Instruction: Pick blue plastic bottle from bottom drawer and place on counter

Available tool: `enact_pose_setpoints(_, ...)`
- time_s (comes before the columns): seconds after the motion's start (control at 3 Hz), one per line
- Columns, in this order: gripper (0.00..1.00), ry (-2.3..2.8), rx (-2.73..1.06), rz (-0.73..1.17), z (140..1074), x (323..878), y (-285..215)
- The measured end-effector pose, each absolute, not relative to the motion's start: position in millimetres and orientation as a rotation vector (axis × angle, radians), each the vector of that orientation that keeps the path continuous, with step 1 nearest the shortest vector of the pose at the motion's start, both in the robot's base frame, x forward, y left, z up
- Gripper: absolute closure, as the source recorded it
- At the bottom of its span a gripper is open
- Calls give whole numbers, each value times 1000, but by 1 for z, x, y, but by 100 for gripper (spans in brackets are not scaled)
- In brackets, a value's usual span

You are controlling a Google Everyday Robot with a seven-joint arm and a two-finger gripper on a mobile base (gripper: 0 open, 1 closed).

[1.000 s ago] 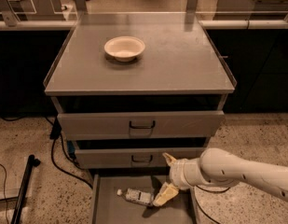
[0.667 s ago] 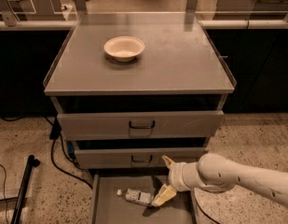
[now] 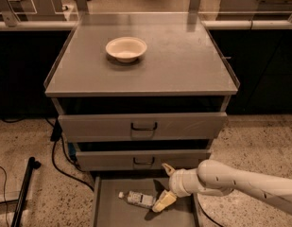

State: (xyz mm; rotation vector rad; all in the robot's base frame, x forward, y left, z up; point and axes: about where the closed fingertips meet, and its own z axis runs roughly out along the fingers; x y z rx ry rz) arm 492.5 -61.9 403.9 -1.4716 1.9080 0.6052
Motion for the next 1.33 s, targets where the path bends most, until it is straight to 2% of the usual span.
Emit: enact_pose_setpoints(1.33,0,2028,-1314,762,249,482,-33)
